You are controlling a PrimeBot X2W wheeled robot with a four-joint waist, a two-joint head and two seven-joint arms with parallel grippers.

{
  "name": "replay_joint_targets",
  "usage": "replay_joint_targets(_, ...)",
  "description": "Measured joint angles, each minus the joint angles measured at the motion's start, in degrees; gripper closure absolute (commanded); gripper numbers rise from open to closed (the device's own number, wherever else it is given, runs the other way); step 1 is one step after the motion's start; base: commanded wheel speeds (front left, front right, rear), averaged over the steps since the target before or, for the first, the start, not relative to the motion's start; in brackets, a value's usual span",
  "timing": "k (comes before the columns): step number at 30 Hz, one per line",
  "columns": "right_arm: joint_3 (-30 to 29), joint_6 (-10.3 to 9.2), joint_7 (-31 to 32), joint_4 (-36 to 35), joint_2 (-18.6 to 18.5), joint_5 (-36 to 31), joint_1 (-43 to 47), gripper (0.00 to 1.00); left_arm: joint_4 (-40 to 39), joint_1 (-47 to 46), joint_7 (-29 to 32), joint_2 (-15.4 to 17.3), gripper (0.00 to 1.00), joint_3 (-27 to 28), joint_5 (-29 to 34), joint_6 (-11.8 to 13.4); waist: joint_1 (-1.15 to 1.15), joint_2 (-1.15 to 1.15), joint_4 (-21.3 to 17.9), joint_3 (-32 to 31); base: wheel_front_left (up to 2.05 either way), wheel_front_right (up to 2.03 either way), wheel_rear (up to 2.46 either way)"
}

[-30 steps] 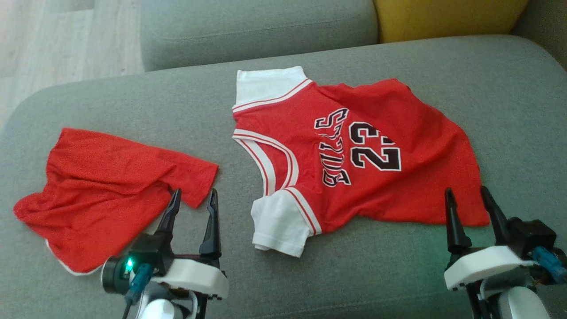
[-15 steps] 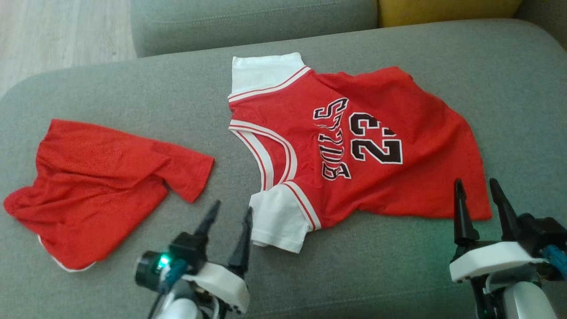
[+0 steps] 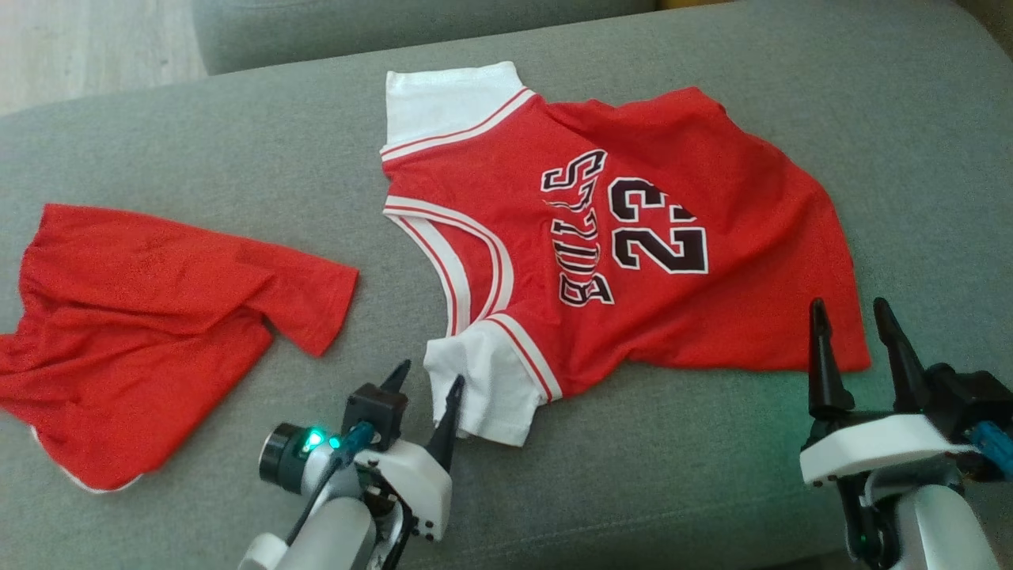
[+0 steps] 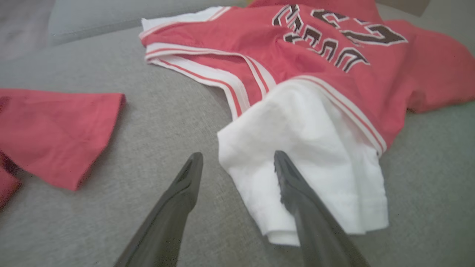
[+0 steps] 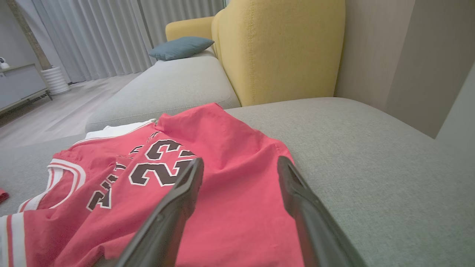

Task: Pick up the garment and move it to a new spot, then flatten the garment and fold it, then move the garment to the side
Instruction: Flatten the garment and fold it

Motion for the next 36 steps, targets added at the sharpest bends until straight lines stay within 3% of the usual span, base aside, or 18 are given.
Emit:
replay_joint_targets(4,0.0,0.00,-0.1,0.0,0.0,0.0,0.0,0.00,2.5,-0.8,0.6,0.0,0.00,-1.5,-0.9,0.1,0.00,0.00,-0.6,0.4,0.00,0.00,0.00)
replay_joint_targets(9,0.0,0.00,-0.2,0.0,0.0,0.4,-0.1,0.00,6.1,-3.0,0.8,-0.1,0.00,-2.6,-1.2,2.0,0.00,0.00,-1.2,0.9,0.00,0.00,0.00)
replay_joint_targets(14,0.0,0.00,-0.2,0.0,0.0,0.4,-0.3,0.00,7.9,-4.8,1.0,-0.1,0.00,-4.1,-3.0,1.9,0.00,0.00,-1.5,1.1,0.00,0.00,0.00)
replay_joint_targets(15,0.0,0.00,-0.2,0.0,0.0,0.4,-0.4,0.00,8.1,-4.9,1.1,-0.1,0.23,-4.4,-3.3,1.6,0.00,0.00,-1.6,1.1,0.00,0.00,0.00)
replay_joint_targets(16,-0.1,0.00,-0.2,0.1,0.0,0.4,-0.5,0.00,8.2,-5.0,1.1,-0.1,0.71,-4.7,-3.8,1.2,0.00,0.00,-1.6,1.1,0.00,0.00,0.00)
replay_joint_targets(17,-0.1,0.00,-0.2,0.1,0.0,0.4,-0.5,0.00,8.3,-5.1,1.1,-0.1,1.00,-5.1,-4.3,0.9,0.00,0.00,-1.6,1.0,0.00,0.00,0.00)
replay_joint_targets(20,-0.3,0.00,-0.2,0.7,0.0,0.4,-0.7,0.00,8.3,-5.1,1.1,-0.3,1.00,-6.0,-5.4,1.0,0.00,0.00,-1.6,0.8,0.00,0.00,0.00)
replay_joint_targets(26,-1.7,0.00,-0.3,2.0,0.0,0.4,-1.2,0.00,6.6,-4.8,-0.4,-0.2,1.00,-4.1,-6.6,4.6,0.00,0.00,-0.9,-0.6,0.00,0.00,0.00)
replay_joint_targets(36,-5.5,0.00,0.7,6.2,0.0,0.6,-1.1,0.00,-12.2,0.7,-0.9,2.6,1.00,3.8,-6.4,9.0,0.00,0.00,1.2,-3.3,0.00,0.00,0.00)
